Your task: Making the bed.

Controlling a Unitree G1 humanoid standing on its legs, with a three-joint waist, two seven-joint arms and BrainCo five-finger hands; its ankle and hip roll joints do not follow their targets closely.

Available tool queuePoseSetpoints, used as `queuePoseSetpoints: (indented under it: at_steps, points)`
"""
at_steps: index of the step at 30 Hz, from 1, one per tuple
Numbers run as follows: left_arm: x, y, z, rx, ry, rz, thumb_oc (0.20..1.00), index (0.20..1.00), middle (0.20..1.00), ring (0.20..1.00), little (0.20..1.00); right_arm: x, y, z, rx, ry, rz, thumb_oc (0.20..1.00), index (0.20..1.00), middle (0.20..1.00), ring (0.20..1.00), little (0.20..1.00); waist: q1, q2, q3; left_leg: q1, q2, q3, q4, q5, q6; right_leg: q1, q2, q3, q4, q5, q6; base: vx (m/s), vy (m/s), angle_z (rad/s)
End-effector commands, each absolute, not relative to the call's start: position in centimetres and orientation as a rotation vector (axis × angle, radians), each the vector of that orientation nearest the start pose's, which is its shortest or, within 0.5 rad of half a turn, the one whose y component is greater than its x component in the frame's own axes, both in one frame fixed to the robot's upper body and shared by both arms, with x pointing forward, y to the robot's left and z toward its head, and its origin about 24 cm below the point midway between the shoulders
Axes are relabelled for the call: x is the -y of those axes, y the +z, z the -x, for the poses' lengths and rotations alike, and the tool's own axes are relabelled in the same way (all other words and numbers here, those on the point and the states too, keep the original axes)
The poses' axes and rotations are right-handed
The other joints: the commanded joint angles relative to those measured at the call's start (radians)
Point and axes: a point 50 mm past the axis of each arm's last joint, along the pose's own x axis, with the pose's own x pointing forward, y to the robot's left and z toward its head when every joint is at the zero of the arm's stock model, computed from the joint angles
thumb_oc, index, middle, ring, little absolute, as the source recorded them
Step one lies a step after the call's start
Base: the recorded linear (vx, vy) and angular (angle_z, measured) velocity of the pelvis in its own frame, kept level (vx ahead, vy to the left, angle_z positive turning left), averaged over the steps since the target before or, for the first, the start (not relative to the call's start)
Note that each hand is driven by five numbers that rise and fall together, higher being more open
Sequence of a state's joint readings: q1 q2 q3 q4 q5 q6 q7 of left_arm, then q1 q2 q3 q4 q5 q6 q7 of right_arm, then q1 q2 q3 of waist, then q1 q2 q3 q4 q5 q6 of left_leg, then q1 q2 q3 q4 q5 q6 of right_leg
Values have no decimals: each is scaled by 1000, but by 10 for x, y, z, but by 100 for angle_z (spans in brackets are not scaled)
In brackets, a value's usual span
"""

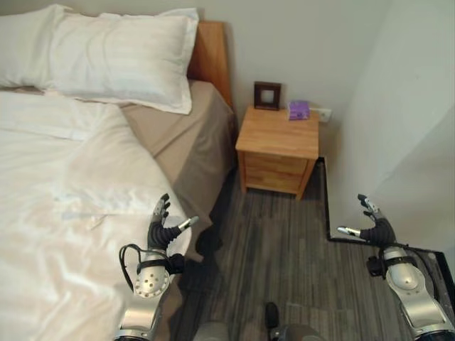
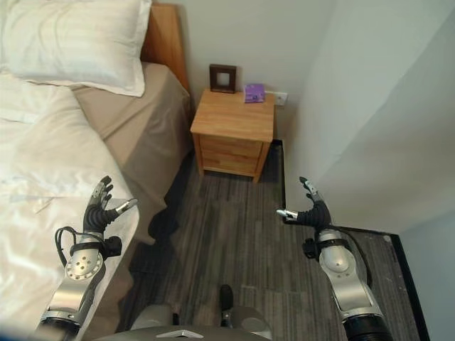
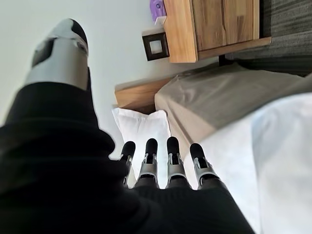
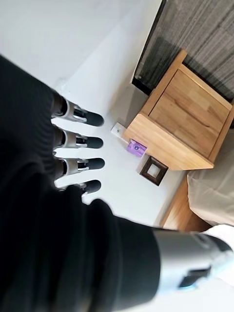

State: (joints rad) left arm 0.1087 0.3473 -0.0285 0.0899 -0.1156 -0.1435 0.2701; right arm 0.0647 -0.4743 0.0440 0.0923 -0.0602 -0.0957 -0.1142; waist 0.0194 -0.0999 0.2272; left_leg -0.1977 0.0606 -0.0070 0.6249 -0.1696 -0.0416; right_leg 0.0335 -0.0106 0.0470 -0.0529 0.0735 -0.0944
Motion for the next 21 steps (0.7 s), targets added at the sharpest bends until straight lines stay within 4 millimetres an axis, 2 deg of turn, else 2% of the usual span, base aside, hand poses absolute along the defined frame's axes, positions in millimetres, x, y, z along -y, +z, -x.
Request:
queuePoseSetpoints:
  at_steps: [1, 2, 3, 4, 5, 6, 7, 8, 10, 12, 13, 14, 15, 16, 18, 20, 21]
  points:
    - [-230, 47, -226, 99, 270, -160, 1000, 1000, 1000, 1000, 1000, 245, 63, -246, 71, -78, 542, 1000, 1000, 1000, 1000, 1000, 31, 39, 5, 26, -13, 151, -317, 154, -9, 84, -52, -19, -34, -143, 146, 745, -40, -13]
    - [-228, 48, -227, 96, 247, -173, 1000, 1000, 1000, 1000, 1000, 246, 61, -246, 68, -96, 549, 1000, 1000, 1000, 1000, 1000, 17, 71, -9, 17, 13, 335, -488, 206, -17, 128, -16, -50, -34, -194, 143, 452, -51, 8]
    - [-228, 49, -227, 98, 245, -186, 1000, 1000, 1000, 1000, 1000, 245, 60, -246, 71, -107, 556, 1000, 1000, 1000, 1000, 1000, 8, 71, -10, 36, 38, 467, -554, 226, -18, 153, -23, -82, -34, -214, 149, 558, -55, 29]
    - [-228, 49, -227, 95, 237, -191, 1000, 1000, 1000, 1000, 1000, 245, 58, -245, 66, -112, 567, 1000, 1000, 1000, 1000, 1000, -8, 73, -13, 62, 60, 544, -570, 231, -11, 176, -26, -114, -23, -231, 153, 455, 41, 55]
    - [-227, 44, -224, 69, 221, -203, 1000, 1000, 1000, 1000, 1000, 243, 55, -243, 44, -100, 577, 1000, 1000, 1000, 1000, 1000, -16, 75, -30, 109, 31, 544, -609, 185, 14, 191, -39, -135, 2, -247, 171, 412, 49, 91]
    - [-228, 40, -221, 49, 225, -208, 1000, 1000, 1000, 1000, 1000, 238, 52, -243, 38, -81, 578, 1000, 1000, 1000, 1000, 1000, -5, 73, -36, 99, 14, 530, -591, 207, 39, 190, -38, -150, 45, -237, 169, 416, 71, 90]
    - [-226, 37, -221, 37, 212, -202, 1000, 1000, 1000, 1000, 1000, 234, 49, -243, 36, -67, 580, 1000, 1000, 1000, 1000, 1000, 2, 69, -49, 111, -11, 497, -610, 197, 55, 189, -44, -159, 101, -241, 185, 357, 46, 68]
    - [-226, 36, -222, 29, 206, -207, 1000, 1000, 1000, 1000, 1000, 232, 46, -242, 23, -56, 586, 1000, 1000, 1000, 1000, 1000, 2, 63, -56, 144, -22, 495, -644, 192, 65, 183, -45, -178, 149, -245, 204, 374, 69, 37]
    - [-228, 34, -220, 13, 204, -223, 1000, 1000, 1000, 1000, 1000, 227, 45, -242, 27, -38, 592, 1000, 1000, 1000, 1000, 1000, 6, 42, -71, 198, -54, 473, -688, 175, 89, 150, -64, -196, 281, -193, 258, 333, 53, 59]
    - [-233, 35, -221, 5, 206, -253, 1000, 1000, 1000, 1000, 1000, 221, 49, -244, 46, -6, 610, 1000, 1000, 1000, 1000, 1000, 0, 30, -66, 237, -69, 438, -705, 150, 107, 69, -108, -216, 459, -97, 310, 261, 12, 83]
    - [-236, 33, -221, -5, 215, -269, 1000, 1000, 1000, 1000, 1000, 218, 51, -246, 56, 9, 610, 1000, 1000, 1000, 1000, 1000, -1, 36, -58, 252, -58, 415, -712, 148, 109, 16, -99, -206, 546, -54, 312, 228, -44, 99]
    - [-239, 34, -222, -6, 226, -285, 1000, 1000, 1000, 1000, 1000, 215, 55, -248, 78, 20, 617, 1000, 1000, 1000, 1000, 1000, -7, 41, -54, 263, -50, 383, -712, 137, 109, -31, -85, -182, 617, -57, 313, 326, -122, 142]
    - [-245, 37, -225, 2, 241, -310, 1000, 1000, 1000, 1000, 1000, 210, 61, -252, 111, 42, 628, 1000, 1000, 1000, 1000, 1000, -8, 44, -44, 278, -43, 326, -712, 129, 101, -96, -94, -151, 651, -96, 292, 334, -154, 160]
    - [-248, 39, -226, 8, 250, -317, 1000, 1000, 1000, 1000, 1000, 209, 64, -253, 122, 44, 631, 1000, 1000, 1000, 1000, 1000, -10, 43, -39, 279, -40, 304, -712, 131, 94, -119, -101, -146, 623, -109, 278, 351, -186, 170]
    - [-254, 49, -228, 45, 263, -333, 1000, 1000, 1000, 1000, 1000, 206, 75, -257, 170, 58, 639, 1000, 1000, 1000, 1000, 1000, -11, 45, -35, 284, -31, 235, -712, 130, 76, -129, -100, -110, 498, -193, 230, 279, -177, 166]
    - [-259, 57, -230, 80, 280, -334, 1000, 1000, 1000, 1000, 1000, 203, 86, -262, 214, 66, 644, 1000, 1000, 1000, 1000, 1000, -11, 32, -34, 289, -36, 180, -712, 122, 62, -113, -100, -52, 332, -202, 215, 256, -198, 157]
    - [-260, 61, -231, 96, 287, -330, 1000, 1000, 1000, 1000, 1000, 202, 91, -265, 230, 64, 644, 1000, 1000, 1000, 1000, 1000, -11, 27, -36, 284, -37, 156, -712, 121, 56, -106, -95, -24, 256, -182, 212, 273, -243, 141]
